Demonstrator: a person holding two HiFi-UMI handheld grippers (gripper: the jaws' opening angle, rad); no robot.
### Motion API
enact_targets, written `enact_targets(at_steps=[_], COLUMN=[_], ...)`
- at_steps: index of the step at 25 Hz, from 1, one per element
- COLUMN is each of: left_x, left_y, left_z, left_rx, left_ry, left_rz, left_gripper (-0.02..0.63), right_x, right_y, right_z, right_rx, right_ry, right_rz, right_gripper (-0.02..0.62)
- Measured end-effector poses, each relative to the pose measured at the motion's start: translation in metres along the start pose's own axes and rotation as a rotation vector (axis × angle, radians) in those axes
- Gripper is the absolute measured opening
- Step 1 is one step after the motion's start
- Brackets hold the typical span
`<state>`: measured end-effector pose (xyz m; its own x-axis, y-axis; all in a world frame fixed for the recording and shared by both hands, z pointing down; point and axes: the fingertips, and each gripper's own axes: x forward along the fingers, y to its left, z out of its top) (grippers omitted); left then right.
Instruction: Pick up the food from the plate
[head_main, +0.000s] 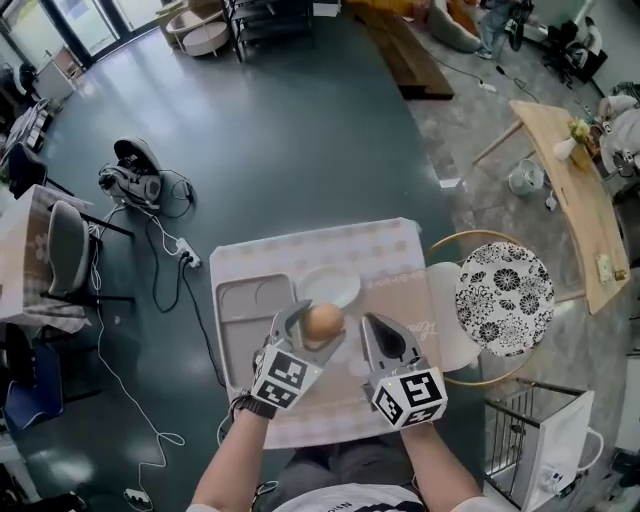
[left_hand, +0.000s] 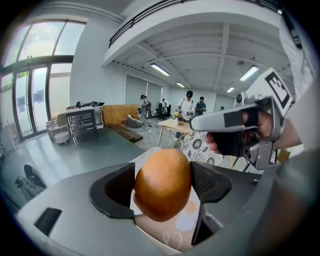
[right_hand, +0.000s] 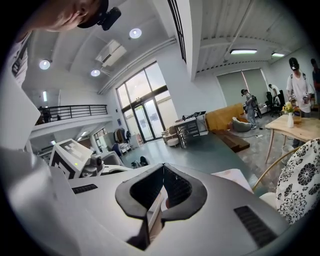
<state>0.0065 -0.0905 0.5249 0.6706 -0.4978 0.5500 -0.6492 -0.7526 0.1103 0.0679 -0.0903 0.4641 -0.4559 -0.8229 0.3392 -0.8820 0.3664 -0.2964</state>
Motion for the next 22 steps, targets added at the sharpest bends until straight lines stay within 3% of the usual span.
enact_targets(at_steps=[13, 22], left_x=[-0.109, -0.173], left_y=[-0.076, -0.093], left_z=[0.058, 0.077], left_rx=[-0.023, -0.026], left_ry=[-0.149, -0.226], left_rz=[-0.011, 0.009], left_gripper=[0.343, 0.344], right_x=[-0.071, -0.102], right_y=[0.053, 0.101], right_z=[0.044, 0.065], right_rx=[-0.021, -0.054], right_ry=[-0.094, -0.156], right_rz=[-0.006, 0.008], right_gripper=[0.014, 0.014])
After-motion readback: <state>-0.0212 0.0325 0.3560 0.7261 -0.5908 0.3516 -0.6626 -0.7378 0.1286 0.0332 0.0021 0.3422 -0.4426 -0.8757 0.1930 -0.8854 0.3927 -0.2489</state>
